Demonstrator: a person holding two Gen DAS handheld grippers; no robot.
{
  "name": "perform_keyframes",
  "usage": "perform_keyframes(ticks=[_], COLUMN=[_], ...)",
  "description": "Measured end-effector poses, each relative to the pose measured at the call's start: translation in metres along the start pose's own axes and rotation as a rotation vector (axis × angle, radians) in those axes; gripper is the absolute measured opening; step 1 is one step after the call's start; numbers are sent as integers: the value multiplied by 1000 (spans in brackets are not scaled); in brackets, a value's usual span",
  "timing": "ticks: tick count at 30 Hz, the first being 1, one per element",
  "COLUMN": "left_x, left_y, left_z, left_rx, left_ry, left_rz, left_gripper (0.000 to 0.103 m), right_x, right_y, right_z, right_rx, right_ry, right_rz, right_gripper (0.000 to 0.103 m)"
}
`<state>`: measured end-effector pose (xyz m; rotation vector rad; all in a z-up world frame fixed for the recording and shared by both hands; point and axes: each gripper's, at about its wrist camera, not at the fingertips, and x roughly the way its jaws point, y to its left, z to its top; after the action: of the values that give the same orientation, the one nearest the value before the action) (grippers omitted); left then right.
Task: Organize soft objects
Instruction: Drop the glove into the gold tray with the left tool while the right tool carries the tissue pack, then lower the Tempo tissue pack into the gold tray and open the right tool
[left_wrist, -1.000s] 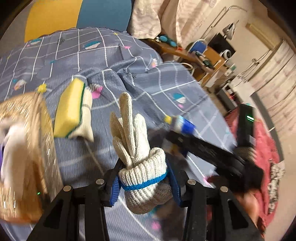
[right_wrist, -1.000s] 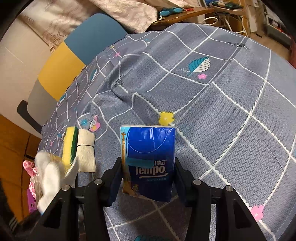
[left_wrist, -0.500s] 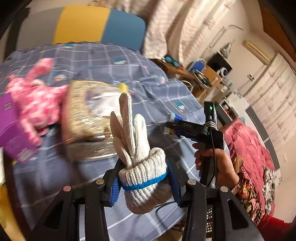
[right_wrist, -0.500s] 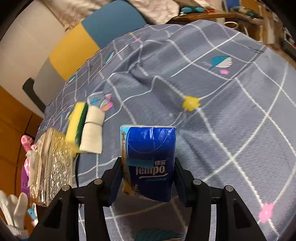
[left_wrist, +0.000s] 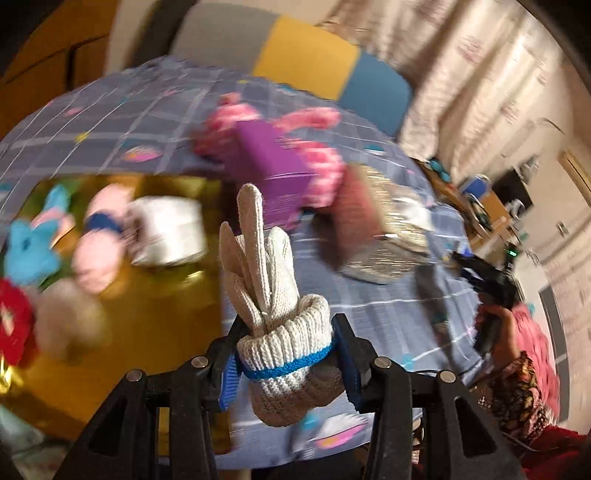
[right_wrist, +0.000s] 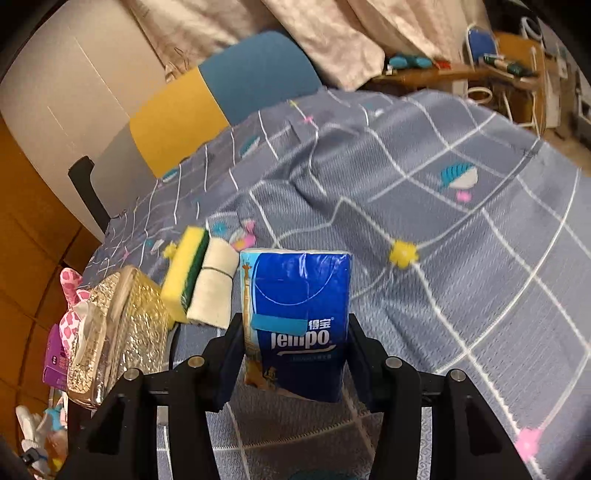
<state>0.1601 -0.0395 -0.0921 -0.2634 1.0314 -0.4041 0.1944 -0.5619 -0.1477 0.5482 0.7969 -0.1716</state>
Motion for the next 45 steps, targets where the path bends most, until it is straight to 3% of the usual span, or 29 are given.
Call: perform_keyframes(ticks=[4,9,16,21,28,35,42,45], left_x=[0,14,43,49,24,-25,-75,-87], left_y=[43,75,88,105,102,106,143,158], left_z=[-7,-13,-8,-7,-16,-25,-28,-29], left_rx=[-79,-93,-59,-123,-133,-127,-233,-276], left_ry=[32,106,150,166,109,-35,-179,-202], left_rz=[48,132,176,182,103,47,59,77], left_gripper=[45,45,46,50,51,51,50,50], right_x=[-20,-52,-95,-111,-97,-76,-53,-42], right_y=[9,40,105,161,245,324,390,413], right_z=[4,2,-19,-42,-84,-148,-212,-241], right_rx=[5,-68,-162,-254,-336,-495,-654,-708], right_ry=[-59,-106,-133,-108,13,175,339,407], right_rz=[-5,15,135,238,356,458,521,535], right_gripper=[52,52,52,52,52,52,52,52])
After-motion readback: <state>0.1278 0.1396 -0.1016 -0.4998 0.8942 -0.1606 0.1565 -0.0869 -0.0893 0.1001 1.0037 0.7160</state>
